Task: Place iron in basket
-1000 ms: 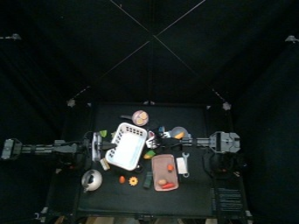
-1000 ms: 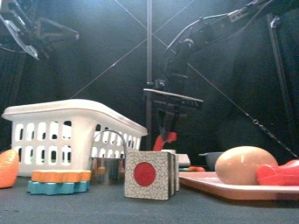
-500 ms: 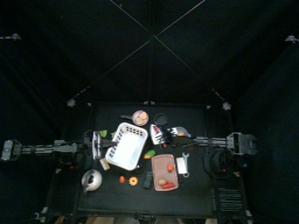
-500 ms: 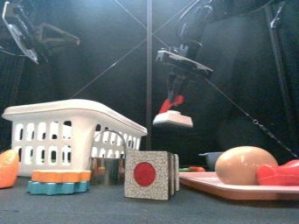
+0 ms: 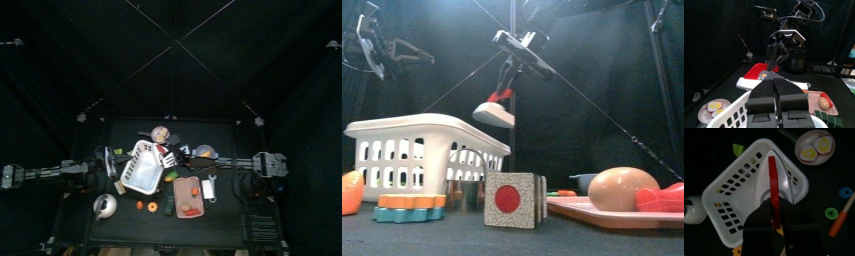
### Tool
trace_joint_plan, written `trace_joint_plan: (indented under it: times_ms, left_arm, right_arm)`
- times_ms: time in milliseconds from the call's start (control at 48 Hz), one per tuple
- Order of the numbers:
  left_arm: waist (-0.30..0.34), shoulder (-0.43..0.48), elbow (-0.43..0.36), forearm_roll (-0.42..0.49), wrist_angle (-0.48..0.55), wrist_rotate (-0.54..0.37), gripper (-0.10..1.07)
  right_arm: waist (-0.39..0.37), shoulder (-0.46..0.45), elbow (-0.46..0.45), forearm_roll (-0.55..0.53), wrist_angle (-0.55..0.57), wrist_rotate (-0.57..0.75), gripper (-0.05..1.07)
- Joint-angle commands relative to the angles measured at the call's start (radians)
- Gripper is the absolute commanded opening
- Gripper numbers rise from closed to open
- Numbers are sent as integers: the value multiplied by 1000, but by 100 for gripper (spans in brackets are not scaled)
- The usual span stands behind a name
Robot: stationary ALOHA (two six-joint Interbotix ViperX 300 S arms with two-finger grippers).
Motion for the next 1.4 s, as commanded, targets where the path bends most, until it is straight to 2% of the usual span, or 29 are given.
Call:
trace_joint_plan:
  times_ms: [0,271,521,1146,1375]
  left_arm:
    - [3,3,-14,-2,-3,-2,0]
    - [5,-2,-14,-2,-3,-2,0]
    - [3,-2,-12,-2,-3,-2,0]
    - [3,-2,-12,0,-3,-2,0]
    - [5,-2,-12,0,-3,-2,0]
  right_arm:
    - [3,17,-71,-3,-60,0,36]
    - [0,143,-152,-2,-87,-2,36]
    - [0,209,-172,-2,-83,-2,37]
    - [-8,288,-187,-3,-38,-2,38]
    - [-8,296,-193,-12,-41,-2,47]
